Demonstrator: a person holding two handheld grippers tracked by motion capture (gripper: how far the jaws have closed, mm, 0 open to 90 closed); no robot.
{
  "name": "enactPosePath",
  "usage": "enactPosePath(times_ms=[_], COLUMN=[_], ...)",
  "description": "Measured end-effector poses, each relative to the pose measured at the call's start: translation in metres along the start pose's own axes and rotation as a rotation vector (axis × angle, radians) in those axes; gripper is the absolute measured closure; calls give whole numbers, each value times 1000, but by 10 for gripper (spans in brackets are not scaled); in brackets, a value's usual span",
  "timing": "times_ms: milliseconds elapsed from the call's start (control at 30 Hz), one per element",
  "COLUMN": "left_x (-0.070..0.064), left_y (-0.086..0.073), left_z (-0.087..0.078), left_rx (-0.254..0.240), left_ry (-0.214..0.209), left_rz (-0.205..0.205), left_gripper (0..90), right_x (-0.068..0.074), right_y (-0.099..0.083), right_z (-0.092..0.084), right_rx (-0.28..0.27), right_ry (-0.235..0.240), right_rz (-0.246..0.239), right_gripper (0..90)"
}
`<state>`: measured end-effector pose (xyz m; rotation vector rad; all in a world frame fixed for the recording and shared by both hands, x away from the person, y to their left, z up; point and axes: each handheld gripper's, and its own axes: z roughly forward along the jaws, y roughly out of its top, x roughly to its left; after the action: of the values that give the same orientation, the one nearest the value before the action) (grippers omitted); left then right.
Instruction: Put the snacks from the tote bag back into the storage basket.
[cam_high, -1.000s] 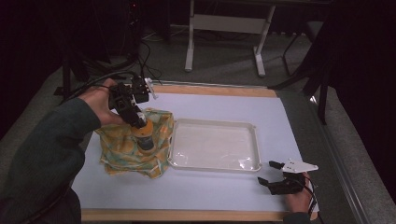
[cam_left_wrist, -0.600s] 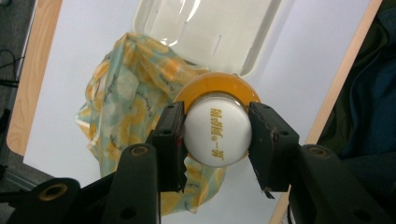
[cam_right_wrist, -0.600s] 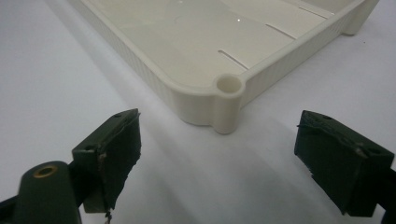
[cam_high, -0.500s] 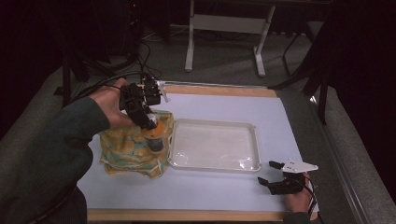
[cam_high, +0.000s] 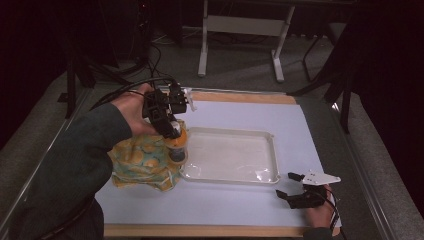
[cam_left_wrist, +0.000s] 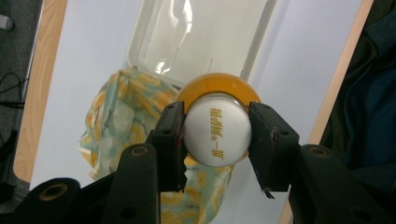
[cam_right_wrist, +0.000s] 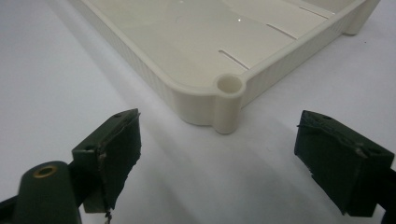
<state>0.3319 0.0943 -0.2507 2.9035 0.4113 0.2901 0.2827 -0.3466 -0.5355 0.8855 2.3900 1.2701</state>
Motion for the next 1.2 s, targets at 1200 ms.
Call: enactPosePath(times_ms=[1200], left_x=[-4], left_y=[39], left_z=[49], left_rx=[23], left_ry=[-77], left_rz=[27], left_gripper=[592], right_x=[0], right_y=[0], right_z=[0], right_rx=[3], right_ry=[4], right_rz=[-3], right_gripper=[142])
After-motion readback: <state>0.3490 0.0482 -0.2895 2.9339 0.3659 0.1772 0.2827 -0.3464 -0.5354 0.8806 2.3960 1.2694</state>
